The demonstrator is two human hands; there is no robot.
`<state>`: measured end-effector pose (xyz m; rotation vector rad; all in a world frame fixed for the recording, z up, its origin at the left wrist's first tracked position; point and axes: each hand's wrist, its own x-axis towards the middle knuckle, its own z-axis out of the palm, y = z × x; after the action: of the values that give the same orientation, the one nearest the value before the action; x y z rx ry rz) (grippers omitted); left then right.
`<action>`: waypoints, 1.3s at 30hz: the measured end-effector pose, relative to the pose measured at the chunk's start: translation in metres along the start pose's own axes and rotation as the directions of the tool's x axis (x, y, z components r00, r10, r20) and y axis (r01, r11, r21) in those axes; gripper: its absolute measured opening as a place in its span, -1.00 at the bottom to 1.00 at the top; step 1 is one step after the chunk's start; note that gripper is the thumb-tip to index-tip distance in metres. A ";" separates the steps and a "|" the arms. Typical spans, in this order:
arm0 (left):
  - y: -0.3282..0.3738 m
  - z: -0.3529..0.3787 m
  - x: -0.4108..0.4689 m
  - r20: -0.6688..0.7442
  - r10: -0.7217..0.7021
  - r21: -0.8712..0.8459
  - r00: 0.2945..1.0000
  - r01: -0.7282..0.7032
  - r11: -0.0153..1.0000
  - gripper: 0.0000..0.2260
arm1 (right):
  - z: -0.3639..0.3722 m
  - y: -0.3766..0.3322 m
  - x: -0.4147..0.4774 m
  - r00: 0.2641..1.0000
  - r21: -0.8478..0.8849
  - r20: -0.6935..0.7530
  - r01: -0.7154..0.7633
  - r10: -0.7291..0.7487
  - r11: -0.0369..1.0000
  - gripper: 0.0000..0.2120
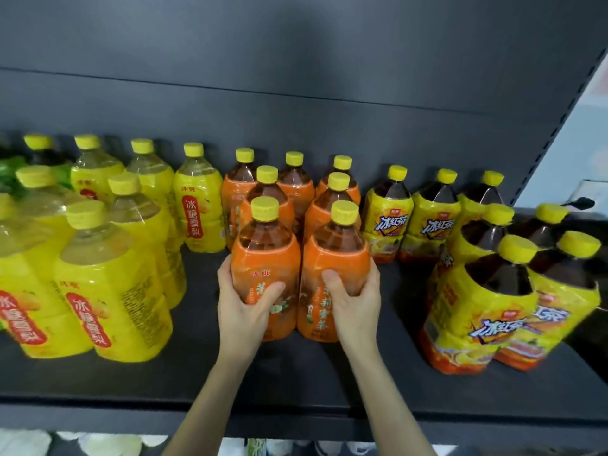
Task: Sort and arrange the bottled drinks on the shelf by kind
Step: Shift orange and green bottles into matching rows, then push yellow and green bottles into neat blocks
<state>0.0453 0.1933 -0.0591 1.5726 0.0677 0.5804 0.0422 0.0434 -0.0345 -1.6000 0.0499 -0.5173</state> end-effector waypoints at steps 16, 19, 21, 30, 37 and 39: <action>0.014 -0.015 -0.003 0.181 -0.114 0.165 0.977 0.084 0.983 -0.27 | -0.009 -0.006 -0.018 0.992 -0.221 0.101 -0.047 0.071 0.974 -0.14; 0.014 -0.033 -0.020 0.163 -0.065 0.255 0.984 0.022 0.967 -0.37 | -0.016 -0.005 -0.040 0.998 -0.398 0.066 0.017 0.010 0.917 -0.29; 0.018 -0.045 -0.031 0.138 -0.025 0.292 0.990 -0.016 0.956 -0.60 | -0.019 -0.007 -0.056 0.996 -0.488 0.018 0.082 -0.084 0.869 -0.43; 0.067 -0.128 -0.043 0.087 0.220 0.292 0.972 -0.236 0.927 -0.93 | 0.031 -0.064 -0.107 0.961 -0.387 0.123 0.275 -0.246 0.880 -0.82; 0.072 -0.286 -0.051 -0.023 0.202 0.311 0.979 -0.185 0.932 -0.89 | 0.152 -0.091 -0.194 0.938 -0.238 0.221 0.318 -0.268 0.918 -0.85; 0.065 -0.334 -0.056 -0.077 0.172 0.336 0.982 -0.137 0.932 -0.90 | 0.191 -0.090 -0.225 0.937 -0.221 0.255 0.297 -0.239 0.929 -0.84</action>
<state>-0.1561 0.4713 -0.0239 1.8831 0.1266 0.8083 -0.1163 0.3081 -0.0160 -1.9258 -0.2897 -0.5555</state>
